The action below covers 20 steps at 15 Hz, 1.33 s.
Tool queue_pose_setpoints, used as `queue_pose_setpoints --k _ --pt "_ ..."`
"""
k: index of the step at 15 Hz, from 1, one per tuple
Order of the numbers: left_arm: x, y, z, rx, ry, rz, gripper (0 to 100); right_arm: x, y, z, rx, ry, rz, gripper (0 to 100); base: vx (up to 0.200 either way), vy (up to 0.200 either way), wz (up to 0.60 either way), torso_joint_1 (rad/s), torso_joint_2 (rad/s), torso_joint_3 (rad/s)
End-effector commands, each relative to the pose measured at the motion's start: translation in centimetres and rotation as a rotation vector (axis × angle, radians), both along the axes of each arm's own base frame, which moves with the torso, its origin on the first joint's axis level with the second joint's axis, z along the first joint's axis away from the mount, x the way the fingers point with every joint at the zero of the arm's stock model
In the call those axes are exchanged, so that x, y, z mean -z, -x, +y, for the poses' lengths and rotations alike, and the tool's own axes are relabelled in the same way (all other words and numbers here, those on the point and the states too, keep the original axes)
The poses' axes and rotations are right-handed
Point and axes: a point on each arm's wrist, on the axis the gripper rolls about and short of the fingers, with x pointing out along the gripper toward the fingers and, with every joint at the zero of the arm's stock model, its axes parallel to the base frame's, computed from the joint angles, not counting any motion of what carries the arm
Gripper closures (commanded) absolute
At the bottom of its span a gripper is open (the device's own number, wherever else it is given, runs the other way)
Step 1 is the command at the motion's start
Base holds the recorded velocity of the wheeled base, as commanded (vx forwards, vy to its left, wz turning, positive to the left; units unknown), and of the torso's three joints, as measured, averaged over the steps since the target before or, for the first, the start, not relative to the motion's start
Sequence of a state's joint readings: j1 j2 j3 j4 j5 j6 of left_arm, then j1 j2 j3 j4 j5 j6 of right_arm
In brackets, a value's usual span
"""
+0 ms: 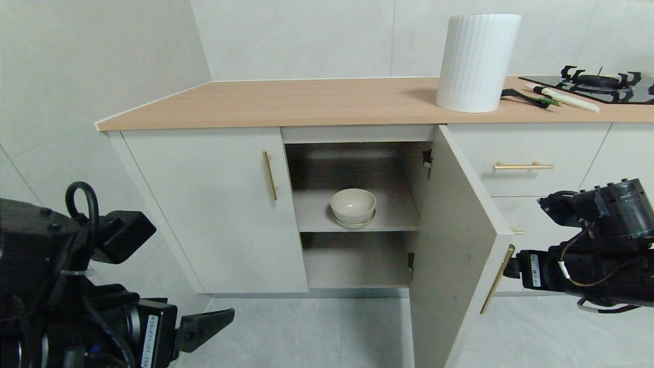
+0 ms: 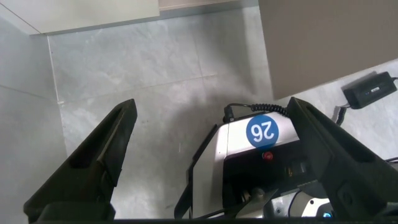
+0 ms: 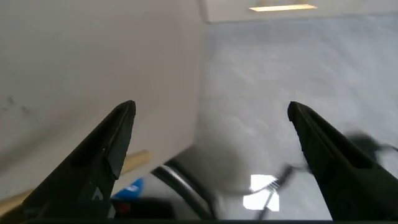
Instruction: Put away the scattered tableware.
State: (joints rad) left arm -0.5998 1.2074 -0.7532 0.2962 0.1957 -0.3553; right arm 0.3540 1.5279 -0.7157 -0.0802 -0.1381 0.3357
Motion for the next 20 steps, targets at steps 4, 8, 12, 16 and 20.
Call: queue_pose_setpoints --k 4,8,12,16,20 --pt "0.0 0.0 0.0 -0.001 -0.001 0.001 0 1.9 -0.4 3.1 -0.051 -0.060 0.031 0 0.000 0.000 0.00 0.000 0.00 0.000" --pt "-0.1 0.0 0.0 -0.005 0.002 -0.003 0 2.6 -1.6 5.2 -0.108 -0.077 -0.002 0 0.000 0.000 0.00 0.000 0.00 0.000" --pt "0.0 -0.2 0.0 -0.010 0.002 0.001 0 2.9 -4.2 7.5 -0.171 -0.054 -0.024 0 0.000 0.000 0.00 0.000 0.00 0.000" --pt "-0.4 -0.1 0.1 -0.014 0.018 -0.024 0 2.3 -7.7 9.6 -0.216 -0.023 -0.072 0 0.000 0.000 0.00 0.000 0.00 0.000" --pt "-0.3 -0.4 0.1 -0.021 0.021 -0.029 0 3.3 -9.3 10.5 -0.212 -0.046 -0.080 0 0.000 0.000 0.00 0.000 0.00 0.000"
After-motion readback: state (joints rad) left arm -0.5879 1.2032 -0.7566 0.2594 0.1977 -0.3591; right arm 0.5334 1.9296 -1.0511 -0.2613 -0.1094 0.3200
